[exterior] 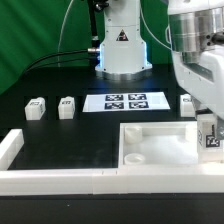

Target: Assemble one leg

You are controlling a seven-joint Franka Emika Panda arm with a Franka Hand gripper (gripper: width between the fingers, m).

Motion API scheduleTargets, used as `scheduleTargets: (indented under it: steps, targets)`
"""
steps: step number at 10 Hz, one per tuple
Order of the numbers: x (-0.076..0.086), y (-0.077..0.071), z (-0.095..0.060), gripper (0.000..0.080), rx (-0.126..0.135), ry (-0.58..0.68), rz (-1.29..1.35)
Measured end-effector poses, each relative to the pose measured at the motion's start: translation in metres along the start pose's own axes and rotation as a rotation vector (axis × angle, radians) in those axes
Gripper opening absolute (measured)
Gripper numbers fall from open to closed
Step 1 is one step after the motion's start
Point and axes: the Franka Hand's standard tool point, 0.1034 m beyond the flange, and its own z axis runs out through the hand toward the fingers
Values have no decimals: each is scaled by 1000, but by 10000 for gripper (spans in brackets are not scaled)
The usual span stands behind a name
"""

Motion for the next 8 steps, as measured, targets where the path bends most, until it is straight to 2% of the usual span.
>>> scheduleTargets:
  steps: [4,8]
  targets:
    - [0,-1,-1,648,-5,0,-440]
    - [0,-3,-2,649,-25,26,-941]
